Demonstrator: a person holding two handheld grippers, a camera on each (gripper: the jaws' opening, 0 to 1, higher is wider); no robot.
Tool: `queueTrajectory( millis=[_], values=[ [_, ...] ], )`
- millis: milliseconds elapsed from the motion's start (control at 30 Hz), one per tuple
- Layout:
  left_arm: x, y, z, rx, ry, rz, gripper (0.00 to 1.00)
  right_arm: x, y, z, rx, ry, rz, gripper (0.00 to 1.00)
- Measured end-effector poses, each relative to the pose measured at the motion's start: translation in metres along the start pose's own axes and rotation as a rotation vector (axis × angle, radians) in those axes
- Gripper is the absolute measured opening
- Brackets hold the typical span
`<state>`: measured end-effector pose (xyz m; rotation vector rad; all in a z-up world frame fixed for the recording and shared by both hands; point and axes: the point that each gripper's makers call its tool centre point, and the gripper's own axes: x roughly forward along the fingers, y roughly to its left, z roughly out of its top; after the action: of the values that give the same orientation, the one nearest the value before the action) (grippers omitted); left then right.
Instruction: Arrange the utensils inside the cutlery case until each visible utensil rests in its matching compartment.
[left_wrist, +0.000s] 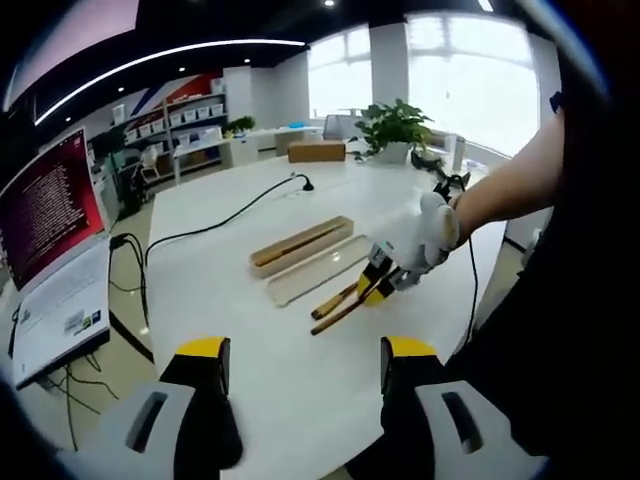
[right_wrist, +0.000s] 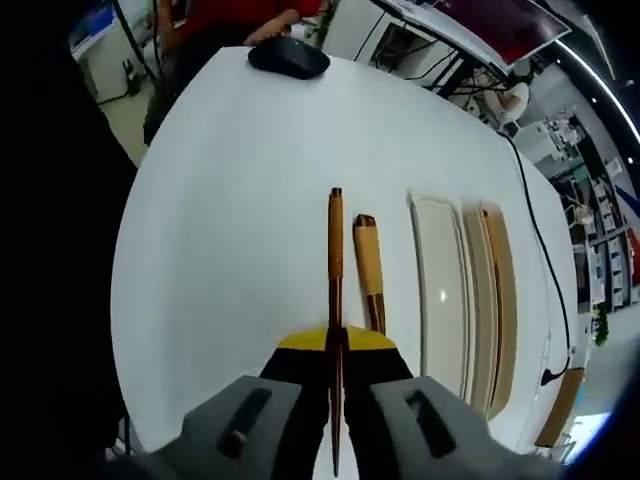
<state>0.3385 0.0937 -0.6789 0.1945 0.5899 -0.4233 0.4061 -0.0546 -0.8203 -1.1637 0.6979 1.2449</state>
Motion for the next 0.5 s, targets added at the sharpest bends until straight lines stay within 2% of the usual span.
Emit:
queueTrajectory(
  millis=[233, 400, 500],
  values=[
    [-0.0008, 0.0016, 0.0015, 0.005, 0.005, 0.007, 0.62, 0.0017, 0.0002, 0.003, -0.032, -0.016, 0.029, 0.0],
    [-0.0007, 0.0007, 0.0017, 0.002, 0.004, 0.007, 0.62, 0.001, 0.0008, 0.0022, -0.024, -0.016, 0.055, 0.0],
    [0.0006, -0.0007, -0.0002, 0.016, 0.026, -0.001, 0.62, -0.0012, -0.0001, 0.0008, -0.028, -0.008, 0.065, 0.0]
  ],
)
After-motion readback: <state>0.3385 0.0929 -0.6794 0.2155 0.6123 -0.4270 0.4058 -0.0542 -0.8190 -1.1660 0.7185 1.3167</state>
